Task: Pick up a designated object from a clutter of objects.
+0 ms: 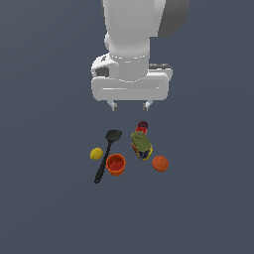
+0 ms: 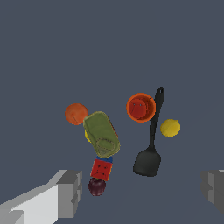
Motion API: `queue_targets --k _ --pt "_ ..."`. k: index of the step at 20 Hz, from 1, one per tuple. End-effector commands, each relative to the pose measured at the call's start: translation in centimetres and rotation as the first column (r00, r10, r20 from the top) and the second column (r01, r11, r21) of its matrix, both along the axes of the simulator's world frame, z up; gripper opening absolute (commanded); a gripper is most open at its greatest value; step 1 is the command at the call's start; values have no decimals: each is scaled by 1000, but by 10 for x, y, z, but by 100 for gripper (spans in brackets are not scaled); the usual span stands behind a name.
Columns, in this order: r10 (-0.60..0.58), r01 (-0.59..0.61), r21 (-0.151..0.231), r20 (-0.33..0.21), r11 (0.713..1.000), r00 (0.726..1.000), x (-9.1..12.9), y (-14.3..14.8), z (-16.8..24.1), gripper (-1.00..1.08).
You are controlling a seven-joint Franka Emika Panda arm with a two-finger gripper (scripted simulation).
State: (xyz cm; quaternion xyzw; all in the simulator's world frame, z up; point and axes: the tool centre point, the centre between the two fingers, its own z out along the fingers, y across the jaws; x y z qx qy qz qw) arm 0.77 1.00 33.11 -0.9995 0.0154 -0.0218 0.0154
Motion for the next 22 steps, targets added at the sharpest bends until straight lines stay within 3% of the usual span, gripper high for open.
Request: queue_targets --k 1,13,22 --pt "-5 5 3 6 1000 1000 1 0 3 100" --pt "127 -127 -17 -9 992 992 8 13 -42 100" --pt "345 -346 -31 -33 938 938 10 36 -115 100"
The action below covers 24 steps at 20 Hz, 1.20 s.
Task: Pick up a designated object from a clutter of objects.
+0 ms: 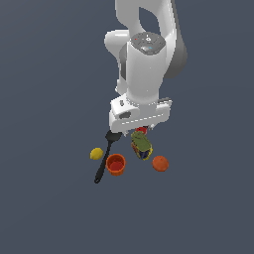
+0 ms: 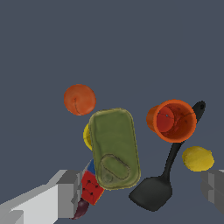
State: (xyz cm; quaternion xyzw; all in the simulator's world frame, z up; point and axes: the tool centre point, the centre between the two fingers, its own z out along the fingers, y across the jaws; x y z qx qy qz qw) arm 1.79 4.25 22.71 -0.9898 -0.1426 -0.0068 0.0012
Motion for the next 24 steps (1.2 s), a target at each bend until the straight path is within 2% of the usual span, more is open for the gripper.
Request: queue_targets --k 1,9,16,24 --pt "56 -56 -3 -4 998 998 -1 6 -18 100" --pt "145 -146 -4 -13 989 989 -3 16 -46 100" --pt "144 -144 -4 -14 990 989 -4 16 -51 100" --pt "148 -148 -4 -13 989 989 -5 16 -86 100"
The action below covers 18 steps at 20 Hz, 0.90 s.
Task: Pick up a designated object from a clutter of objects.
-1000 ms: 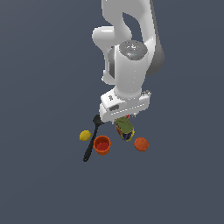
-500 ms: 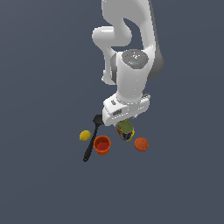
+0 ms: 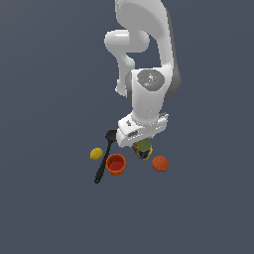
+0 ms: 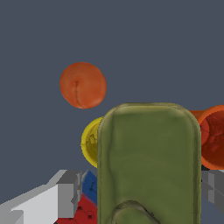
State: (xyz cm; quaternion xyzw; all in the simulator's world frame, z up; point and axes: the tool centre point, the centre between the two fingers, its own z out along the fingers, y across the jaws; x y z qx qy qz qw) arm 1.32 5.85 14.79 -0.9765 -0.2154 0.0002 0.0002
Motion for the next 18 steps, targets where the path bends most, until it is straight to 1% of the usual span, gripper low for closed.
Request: queue_targets --k 1,6,7,18 --pt "1 -1 0 0 1000 1000 0 0 -10 100" --pt "2 -2 0 1 1000 1000 1 0 -18 100" --pt "2 -2 0 1 1000 1000 1 0 -18 -100" --pt "1 -1 -1 0 1000 1000 1 0 -17 -100"
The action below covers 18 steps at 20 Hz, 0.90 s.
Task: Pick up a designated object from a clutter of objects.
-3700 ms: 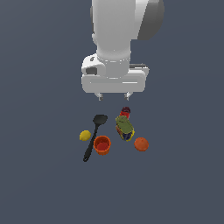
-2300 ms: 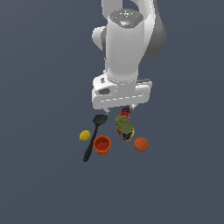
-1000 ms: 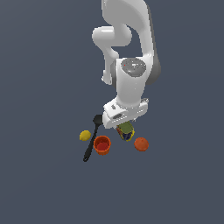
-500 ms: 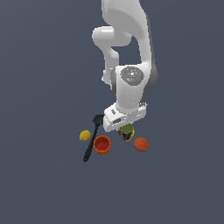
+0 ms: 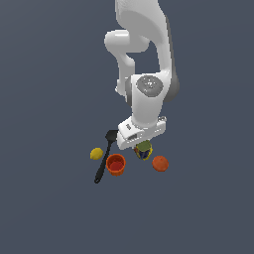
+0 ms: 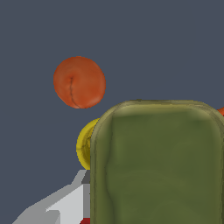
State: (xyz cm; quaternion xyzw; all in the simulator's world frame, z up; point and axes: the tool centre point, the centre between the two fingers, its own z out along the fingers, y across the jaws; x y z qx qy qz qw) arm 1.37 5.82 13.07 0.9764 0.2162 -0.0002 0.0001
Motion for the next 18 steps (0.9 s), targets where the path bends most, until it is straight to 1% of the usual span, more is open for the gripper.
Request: queue_targets --k 1,5,9,13,18 --pt "0 0 0 0 1000 1000 0 0 1 -100" --pt "0 0 0 0 1000 1000 -1 -1 10 -100" --pt "0 0 0 0 1000 1000 -4 -2 29 -100" --pt "0 0 1 0 1000 1000 -7 -4 57 -100" --pt "0 0 1 0 1000 1000 -13 -8 104 -100"
